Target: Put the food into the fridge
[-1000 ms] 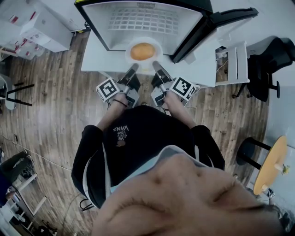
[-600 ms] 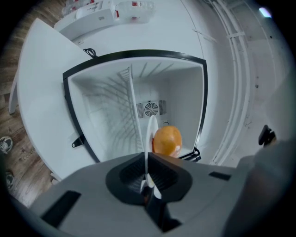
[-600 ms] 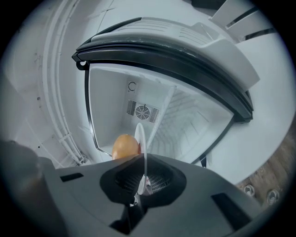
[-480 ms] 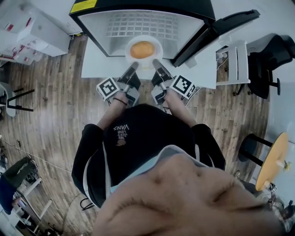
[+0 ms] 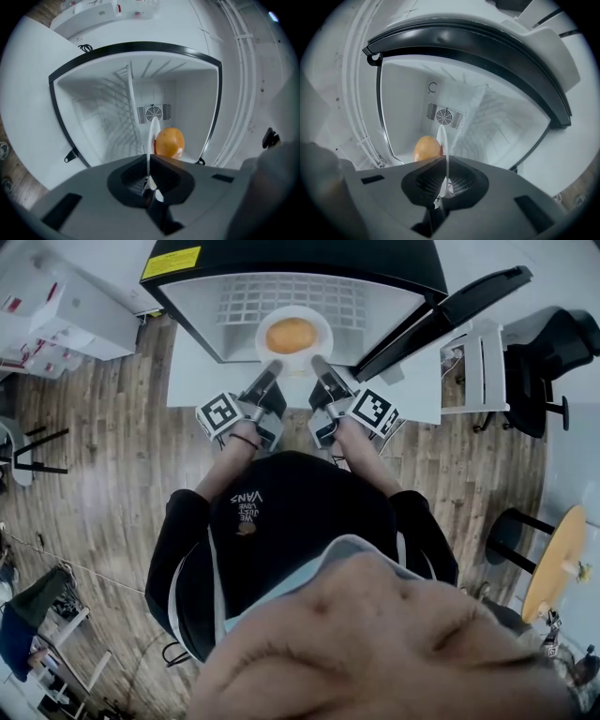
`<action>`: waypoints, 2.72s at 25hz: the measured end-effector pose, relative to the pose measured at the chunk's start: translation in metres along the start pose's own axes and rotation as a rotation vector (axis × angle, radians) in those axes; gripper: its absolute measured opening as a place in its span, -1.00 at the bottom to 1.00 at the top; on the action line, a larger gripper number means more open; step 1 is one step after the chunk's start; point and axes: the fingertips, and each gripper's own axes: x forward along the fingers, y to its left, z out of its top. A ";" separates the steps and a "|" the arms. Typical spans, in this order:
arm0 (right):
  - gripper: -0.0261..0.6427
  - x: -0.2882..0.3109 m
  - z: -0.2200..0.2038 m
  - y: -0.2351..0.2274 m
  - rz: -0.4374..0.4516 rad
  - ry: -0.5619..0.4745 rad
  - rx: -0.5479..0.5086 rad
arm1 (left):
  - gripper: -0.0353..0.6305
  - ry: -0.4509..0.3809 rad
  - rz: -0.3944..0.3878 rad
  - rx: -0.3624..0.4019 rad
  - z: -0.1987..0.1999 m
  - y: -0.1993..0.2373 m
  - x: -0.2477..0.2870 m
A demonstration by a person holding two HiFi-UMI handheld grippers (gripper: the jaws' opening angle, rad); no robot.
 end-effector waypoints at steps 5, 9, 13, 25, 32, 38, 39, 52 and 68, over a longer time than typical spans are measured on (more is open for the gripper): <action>-0.86 0.014 0.004 0.000 -0.005 -0.010 -0.001 | -0.82 0.010 0.004 -0.011 0.013 0.004 0.006; -0.86 0.022 0.006 -0.001 -0.011 -0.019 -0.002 | -0.82 0.022 0.002 -0.016 0.021 0.005 0.010; -0.86 0.029 0.010 -0.001 -0.018 -0.025 0.002 | -0.82 0.033 0.007 -0.025 0.028 0.008 0.016; -0.86 0.048 0.019 -0.007 -0.038 -0.052 0.015 | -0.82 0.069 0.018 -0.029 0.046 0.018 0.030; -0.86 0.051 0.022 -0.012 -0.046 -0.063 0.034 | -0.82 0.079 0.011 -0.049 0.047 0.019 0.036; -0.86 0.052 0.027 -0.018 -0.082 -0.066 0.026 | -0.81 0.082 0.003 -0.052 0.051 0.019 0.042; -0.86 0.052 0.028 -0.019 -0.088 -0.066 0.024 | -0.81 0.082 0.003 -0.054 0.051 0.019 0.042; -0.86 0.059 0.031 -0.019 -0.067 -0.082 0.070 | -0.81 0.096 -0.006 -0.087 0.054 0.021 0.048; -0.86 0.062 0.036 -0.022 -0.070 -0.087 0.097 | -0.81 0.100 -0.038 -0.088 0.056 0.016 0.054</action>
